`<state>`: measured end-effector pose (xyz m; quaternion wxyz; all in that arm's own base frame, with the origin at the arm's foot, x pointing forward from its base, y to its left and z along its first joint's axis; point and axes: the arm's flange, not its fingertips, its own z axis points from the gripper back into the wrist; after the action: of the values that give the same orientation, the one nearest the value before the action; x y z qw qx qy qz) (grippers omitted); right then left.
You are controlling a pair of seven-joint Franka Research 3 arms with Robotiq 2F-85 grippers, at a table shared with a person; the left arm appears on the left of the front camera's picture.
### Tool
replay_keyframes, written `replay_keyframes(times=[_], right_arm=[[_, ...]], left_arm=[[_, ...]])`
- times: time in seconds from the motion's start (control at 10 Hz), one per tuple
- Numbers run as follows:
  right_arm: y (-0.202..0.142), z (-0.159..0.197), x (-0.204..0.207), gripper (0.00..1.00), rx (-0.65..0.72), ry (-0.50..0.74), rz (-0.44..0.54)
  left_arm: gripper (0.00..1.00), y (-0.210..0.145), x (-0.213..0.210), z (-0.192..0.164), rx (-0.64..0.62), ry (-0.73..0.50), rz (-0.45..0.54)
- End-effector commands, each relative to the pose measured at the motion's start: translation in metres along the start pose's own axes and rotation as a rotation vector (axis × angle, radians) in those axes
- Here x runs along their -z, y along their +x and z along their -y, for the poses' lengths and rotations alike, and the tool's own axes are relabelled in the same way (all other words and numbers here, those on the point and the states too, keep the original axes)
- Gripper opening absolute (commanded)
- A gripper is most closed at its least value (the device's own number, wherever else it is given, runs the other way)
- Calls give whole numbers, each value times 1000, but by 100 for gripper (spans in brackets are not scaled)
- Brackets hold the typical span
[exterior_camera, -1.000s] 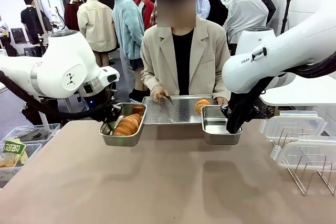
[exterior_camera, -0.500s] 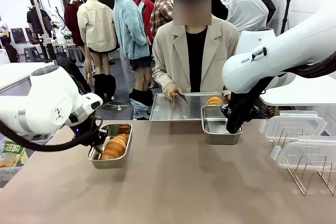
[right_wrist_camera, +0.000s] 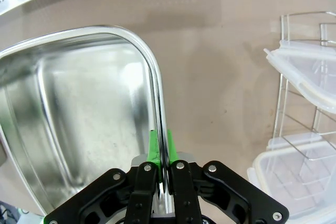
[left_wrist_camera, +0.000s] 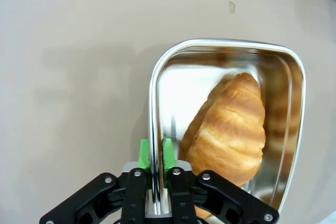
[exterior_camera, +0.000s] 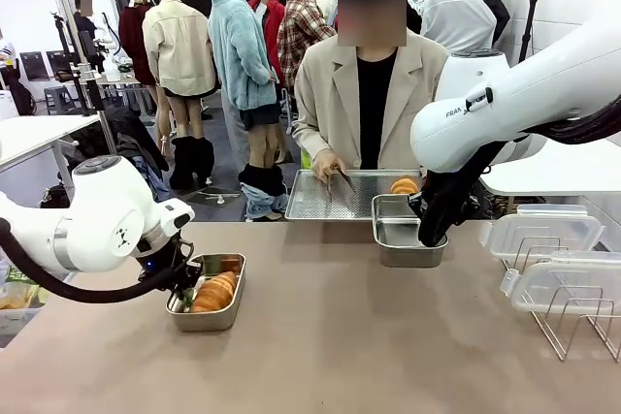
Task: Place the bread in airtight containers.
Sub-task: Once an object is inside an Airtight Container , place the container in the center of the table.
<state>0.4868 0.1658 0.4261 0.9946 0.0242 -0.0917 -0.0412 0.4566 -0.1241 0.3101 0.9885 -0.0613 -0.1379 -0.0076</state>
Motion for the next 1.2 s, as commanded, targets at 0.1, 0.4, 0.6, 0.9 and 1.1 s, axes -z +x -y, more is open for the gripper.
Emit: replay_keyframes(times=[0.1, 0.4, 0.6, 0.9, 1.1], right_arm=[[1, 0, -1, 0, 0, 10, 23], [1, 0, -1, 0, 0, 10, 23], [1, 0, -1, 0, 0, 10, 23], [1, 0, -1, 0, 0, 10, 23], [1, 0, -1, 0, 0, 10, 23]], left_arm=[[81, 7, -33, 4, 50, -37, 24], [100, 14, -98, 3, 110, -48, 44], [100, 25, -149, -13, 116, 35, 54], [100, 42, -193, -67, 62, 137, 13], [100, 43, -214, -103, -21, 181, 20]])
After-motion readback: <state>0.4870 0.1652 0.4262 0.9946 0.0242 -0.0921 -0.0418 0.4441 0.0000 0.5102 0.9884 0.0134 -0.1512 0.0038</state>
